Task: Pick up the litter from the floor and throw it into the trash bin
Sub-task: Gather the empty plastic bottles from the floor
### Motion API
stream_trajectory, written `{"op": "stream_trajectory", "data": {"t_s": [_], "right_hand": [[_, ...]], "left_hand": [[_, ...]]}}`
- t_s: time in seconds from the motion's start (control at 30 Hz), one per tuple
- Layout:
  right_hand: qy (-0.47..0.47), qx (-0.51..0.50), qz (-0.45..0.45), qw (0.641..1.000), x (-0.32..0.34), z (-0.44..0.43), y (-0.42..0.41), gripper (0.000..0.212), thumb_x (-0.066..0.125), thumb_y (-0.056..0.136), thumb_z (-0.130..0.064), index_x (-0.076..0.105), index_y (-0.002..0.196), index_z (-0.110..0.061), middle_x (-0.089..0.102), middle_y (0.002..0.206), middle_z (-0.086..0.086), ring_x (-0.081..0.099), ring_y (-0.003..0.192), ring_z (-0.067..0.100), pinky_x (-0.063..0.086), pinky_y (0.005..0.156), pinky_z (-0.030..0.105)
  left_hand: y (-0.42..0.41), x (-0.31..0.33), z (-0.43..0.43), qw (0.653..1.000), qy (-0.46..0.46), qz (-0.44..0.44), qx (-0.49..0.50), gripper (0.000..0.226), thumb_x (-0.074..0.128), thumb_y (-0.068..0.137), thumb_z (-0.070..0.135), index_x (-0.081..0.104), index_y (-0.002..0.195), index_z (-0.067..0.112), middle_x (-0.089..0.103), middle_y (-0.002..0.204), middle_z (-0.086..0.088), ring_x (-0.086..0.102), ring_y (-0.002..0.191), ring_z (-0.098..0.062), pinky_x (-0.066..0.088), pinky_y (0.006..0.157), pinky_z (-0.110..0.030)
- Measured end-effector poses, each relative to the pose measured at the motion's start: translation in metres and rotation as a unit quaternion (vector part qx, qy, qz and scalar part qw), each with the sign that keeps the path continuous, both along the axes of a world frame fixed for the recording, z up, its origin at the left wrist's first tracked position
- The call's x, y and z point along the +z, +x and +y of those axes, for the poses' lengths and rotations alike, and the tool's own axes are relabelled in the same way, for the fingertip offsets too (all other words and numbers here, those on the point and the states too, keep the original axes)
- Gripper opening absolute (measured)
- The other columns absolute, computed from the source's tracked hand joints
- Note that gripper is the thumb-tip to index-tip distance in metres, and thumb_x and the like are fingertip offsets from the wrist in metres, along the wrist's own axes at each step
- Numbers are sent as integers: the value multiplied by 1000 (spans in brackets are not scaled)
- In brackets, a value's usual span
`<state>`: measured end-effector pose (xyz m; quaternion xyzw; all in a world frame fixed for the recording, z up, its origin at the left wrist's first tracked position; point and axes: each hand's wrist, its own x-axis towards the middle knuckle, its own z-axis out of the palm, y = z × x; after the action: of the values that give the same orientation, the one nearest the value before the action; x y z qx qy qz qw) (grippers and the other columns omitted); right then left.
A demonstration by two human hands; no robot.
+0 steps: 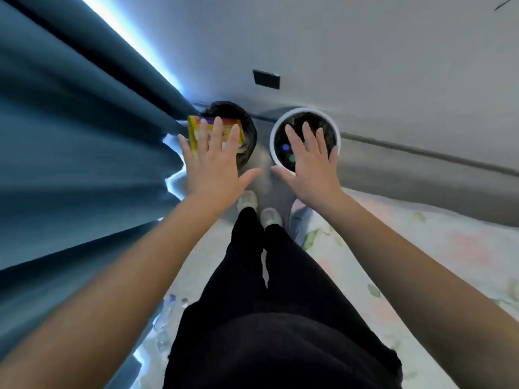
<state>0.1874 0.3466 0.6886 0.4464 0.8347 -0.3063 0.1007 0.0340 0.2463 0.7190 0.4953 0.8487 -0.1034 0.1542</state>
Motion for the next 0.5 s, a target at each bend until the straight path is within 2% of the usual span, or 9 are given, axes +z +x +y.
{"op": "stream_trajectory", "data": {"t_s": [0.13, 0.23, 0.5], "right_hand": [[45, 94, 34, 994, 52, -30, -11, 81, 51, 91, -56, 7, 154, -32, 1, 163, 6, -3, 149, 33, 4, 115, 63], [57, 171, 51, 982, 76, -51, -20, 81, 50, 91, -57, 4, 154, -34, 0, 163, 5, -5, 149, 31, 4, 115, 62], [49, 361, 76, 928, 109, -114, -53, 82, 54, 90, -54, 6, 153, -34, -3, 163, 3, -8, 149, 30, 1, 114, 63]], "left_hand": [[15, 49, -58, 992, 30, 22, 118, 89, 35, 84, 74, 9, 152, 25, 2, 161, -6, -5, 148, -29, 0, 112, -64], [28, 65, -105, 973, 55, 35, 220, 87, 35, 84, 74, 11, 152, 25, 3, 161, -7, -5, 148, -28, 2, 112, -64], [72, 87, -219, 879, 107, 25, 464, 83, 39, 85, 69, 15, 151, 24, 2, 161, -8, -6, 148, -29, 2, 111, -64]]}}
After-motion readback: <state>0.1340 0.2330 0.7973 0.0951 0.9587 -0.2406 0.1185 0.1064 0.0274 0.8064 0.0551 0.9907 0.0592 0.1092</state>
